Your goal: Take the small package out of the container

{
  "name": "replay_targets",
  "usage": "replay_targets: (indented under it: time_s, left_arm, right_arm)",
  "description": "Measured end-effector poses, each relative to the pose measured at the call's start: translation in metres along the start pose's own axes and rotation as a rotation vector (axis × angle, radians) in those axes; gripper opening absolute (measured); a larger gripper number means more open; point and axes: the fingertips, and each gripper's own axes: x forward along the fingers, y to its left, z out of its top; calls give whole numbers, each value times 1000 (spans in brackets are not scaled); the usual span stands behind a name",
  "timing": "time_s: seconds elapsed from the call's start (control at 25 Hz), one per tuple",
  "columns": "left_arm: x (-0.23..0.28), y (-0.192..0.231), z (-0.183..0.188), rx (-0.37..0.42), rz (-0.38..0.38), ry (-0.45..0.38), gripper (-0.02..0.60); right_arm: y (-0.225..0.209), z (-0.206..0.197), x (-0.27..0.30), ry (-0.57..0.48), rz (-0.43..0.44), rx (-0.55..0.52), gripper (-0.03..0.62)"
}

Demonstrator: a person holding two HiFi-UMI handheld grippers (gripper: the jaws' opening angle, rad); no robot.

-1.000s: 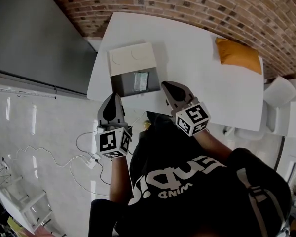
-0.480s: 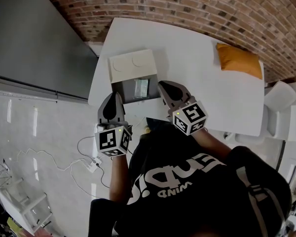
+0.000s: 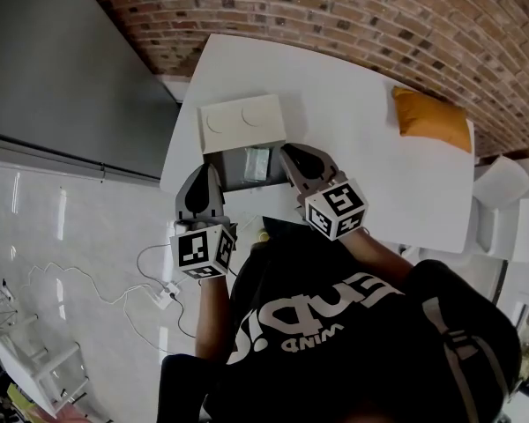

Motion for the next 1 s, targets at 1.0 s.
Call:
replay_targets:
  time_s: [1.0]
  left_arm:
    - [28, -7, -5, -9, -66, 42, 6]
  right_arm:
    - [0, -48, 32, 212, 55, 60, 173]
